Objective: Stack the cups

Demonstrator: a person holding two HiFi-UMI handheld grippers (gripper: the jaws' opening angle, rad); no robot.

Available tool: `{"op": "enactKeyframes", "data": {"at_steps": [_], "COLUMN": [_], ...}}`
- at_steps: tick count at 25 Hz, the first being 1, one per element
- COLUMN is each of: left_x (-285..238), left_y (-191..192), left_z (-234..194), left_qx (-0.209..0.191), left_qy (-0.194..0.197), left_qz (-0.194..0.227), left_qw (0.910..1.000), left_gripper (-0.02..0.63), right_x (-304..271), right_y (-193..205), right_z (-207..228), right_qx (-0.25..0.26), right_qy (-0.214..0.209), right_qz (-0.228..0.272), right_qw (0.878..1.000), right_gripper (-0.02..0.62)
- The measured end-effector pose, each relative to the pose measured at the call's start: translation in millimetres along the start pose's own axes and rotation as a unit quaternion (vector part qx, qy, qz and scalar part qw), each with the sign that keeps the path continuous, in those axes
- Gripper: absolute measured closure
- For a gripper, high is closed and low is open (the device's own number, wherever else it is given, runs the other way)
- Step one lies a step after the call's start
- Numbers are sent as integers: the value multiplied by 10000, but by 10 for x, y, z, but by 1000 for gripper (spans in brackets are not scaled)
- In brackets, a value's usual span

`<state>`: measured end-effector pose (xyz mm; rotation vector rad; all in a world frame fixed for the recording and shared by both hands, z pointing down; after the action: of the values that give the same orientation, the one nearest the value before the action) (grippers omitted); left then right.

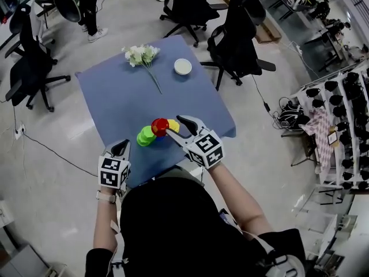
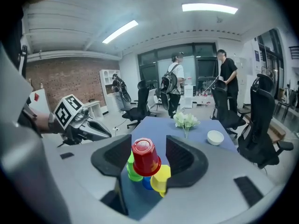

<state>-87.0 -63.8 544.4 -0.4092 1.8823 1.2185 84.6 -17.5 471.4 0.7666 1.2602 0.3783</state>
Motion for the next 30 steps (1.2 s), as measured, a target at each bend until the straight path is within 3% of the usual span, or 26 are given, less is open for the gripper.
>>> {"op": "enactKeyframes", "data": {"at_steps": [11, 22, 30], "left_x": [367, 689, 707], "left_y": [-999, -1558, -1638], "left_z": [242, 582, 771], "left_qx": [-416, -736, -958], "left_qy": [75, 321, 513], "left_qz": [1232, 2049, 2182], "left_qw": [9915, 9755, 9698], "left_gripper": [592, 592, 592], "right_x": [817, 1454, 1625], "right_y": [-286, -191, -2], "right_z": [195, 274, 272], "right_qx": [-389, -760, -916], "right_qy": [532, 981, 1296], "right_qz": [994, 1557, 1691], "right_qw": [9929, 9800, 9727], "right_gripper": [504, 532, 540]}}
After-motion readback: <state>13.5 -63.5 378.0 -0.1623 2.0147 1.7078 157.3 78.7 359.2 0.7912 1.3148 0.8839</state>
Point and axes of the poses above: the fingertips, and each gripper's own axes: x backward along the fingers, z to its right, y out of its underside, the point moved 2 cm from there along x, backward along the fingers, and after that the axes turned 15 degrees about -z, right-handed, at the moved point
